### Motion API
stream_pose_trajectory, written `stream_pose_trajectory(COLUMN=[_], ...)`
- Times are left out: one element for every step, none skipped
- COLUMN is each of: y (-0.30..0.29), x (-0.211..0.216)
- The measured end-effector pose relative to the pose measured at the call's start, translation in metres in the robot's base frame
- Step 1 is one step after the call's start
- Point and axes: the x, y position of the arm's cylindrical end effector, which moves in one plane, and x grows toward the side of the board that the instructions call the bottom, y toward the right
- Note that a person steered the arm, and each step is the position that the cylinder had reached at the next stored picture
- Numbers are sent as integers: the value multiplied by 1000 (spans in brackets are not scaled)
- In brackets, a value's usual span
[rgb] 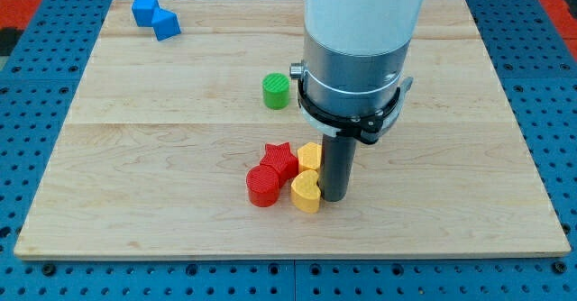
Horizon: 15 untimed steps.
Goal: Slide the green star to the center
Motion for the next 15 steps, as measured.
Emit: stream_pose_trajectory(y=[12, 23, 34, 47, 58, 70, 82, 91, 99, 108, 111, 112, 124, 159, 185], x=[0, 0, 0, 0, 0, 0, 0, 0, 0, 0, 0, -8, -15, -35, -62])
